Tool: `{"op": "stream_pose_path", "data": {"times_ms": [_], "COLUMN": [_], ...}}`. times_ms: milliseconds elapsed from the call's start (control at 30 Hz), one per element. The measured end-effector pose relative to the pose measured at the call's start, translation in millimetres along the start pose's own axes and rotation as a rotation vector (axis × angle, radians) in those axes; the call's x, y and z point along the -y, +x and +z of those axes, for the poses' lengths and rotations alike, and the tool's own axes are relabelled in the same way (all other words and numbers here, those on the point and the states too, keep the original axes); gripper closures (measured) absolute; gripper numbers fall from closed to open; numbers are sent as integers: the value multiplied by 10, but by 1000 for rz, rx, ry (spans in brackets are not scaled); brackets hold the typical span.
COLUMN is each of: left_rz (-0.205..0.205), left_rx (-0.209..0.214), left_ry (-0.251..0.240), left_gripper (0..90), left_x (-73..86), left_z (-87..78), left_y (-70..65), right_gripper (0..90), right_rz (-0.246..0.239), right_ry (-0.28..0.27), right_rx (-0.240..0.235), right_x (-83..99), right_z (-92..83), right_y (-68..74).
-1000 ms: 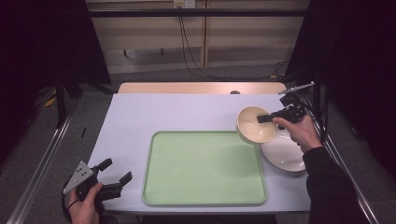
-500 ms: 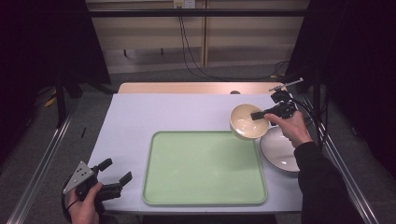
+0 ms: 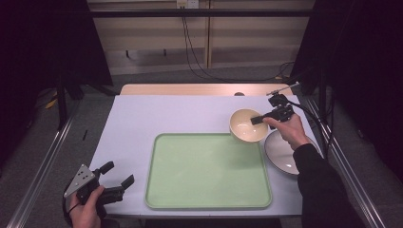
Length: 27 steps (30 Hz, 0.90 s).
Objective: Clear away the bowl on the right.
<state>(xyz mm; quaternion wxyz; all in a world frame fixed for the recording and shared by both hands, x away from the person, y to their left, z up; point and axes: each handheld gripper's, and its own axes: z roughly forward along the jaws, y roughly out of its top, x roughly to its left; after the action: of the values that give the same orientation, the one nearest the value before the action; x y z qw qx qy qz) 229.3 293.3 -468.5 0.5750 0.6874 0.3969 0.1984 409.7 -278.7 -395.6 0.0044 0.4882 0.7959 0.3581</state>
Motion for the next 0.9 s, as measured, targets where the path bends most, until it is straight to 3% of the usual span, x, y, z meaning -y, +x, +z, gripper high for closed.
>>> {"op": "stream_pose_path", "data": {"times_ms": [467, 900], "left_rz": [-1, -5], "left_rx": [-3, -4], "left_ry": [0, 0], "left_gripper": [18, 18], "left_x": [1, 5], "left_z": [3, 0], "left_y": [0, -1], "right_gripper": [837, 836], "right_rz": [35, 43], "right_ry": [47, 97], "right_rx": [18, 39], "right_x": [138, 156], "right_z": [163, 333], "right_y": [-116, -169]}}
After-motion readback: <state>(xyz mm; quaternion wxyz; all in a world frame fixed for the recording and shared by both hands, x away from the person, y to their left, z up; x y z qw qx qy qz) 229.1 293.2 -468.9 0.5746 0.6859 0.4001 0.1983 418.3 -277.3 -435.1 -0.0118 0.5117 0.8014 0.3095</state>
